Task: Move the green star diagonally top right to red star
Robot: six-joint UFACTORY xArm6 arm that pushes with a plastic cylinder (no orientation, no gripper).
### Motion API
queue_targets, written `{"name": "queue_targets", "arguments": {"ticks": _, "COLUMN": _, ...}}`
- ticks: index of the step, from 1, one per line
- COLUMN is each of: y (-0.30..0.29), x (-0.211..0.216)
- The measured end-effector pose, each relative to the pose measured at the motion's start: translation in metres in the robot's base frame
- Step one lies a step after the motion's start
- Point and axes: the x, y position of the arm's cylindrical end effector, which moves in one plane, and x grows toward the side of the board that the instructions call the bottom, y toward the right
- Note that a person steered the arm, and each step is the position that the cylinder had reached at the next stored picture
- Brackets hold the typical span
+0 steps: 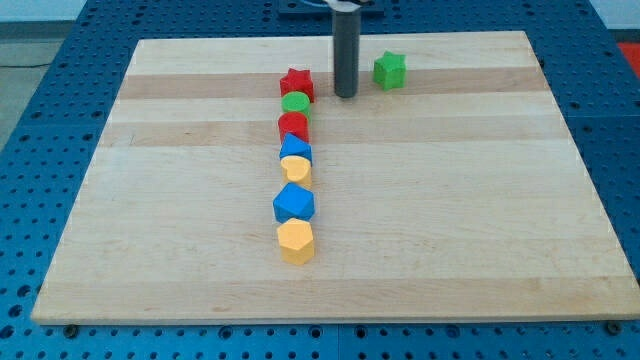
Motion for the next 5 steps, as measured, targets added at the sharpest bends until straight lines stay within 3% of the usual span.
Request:
{"name": "queue_targets", "arguments": {"ticks": 2, "y": 0.085, "x": 0.009}}
{"name": "queue_targets", "arguments": {"ticks": 4, "y": 0.086, "x": -0.042}}
{"name": "queue_targets", "arguments": {"ticks": 5, "y": 0.071, "x": -0.04}}
